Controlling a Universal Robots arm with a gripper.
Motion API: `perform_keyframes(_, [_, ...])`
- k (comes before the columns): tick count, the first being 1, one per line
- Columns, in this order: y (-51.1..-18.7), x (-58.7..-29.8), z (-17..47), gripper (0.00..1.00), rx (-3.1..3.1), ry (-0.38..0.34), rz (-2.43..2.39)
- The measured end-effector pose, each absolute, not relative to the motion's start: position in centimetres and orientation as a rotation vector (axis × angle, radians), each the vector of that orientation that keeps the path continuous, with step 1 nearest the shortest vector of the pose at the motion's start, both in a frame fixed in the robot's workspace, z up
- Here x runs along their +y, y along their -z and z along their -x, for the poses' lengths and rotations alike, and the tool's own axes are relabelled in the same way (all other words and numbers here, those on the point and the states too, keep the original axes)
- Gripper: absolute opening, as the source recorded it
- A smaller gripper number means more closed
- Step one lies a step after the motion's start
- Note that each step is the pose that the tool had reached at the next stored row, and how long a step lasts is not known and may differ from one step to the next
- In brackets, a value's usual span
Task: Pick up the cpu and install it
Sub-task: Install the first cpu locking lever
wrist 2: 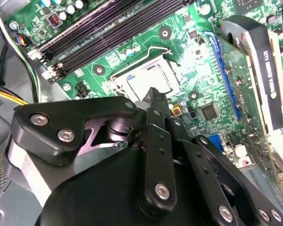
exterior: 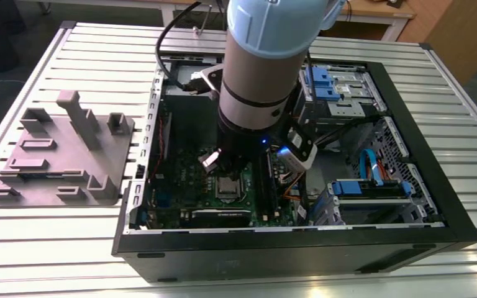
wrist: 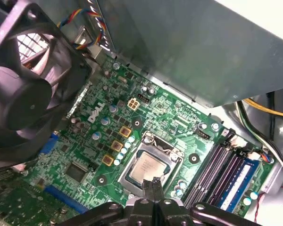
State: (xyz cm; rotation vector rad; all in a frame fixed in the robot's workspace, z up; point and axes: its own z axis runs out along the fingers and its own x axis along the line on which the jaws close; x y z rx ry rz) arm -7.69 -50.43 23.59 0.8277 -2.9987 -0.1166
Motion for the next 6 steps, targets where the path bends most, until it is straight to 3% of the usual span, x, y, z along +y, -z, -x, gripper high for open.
perform_keyframes(6, [-23.6,-50.43,7.69,0.1,-3.001,0.115,-0.829])
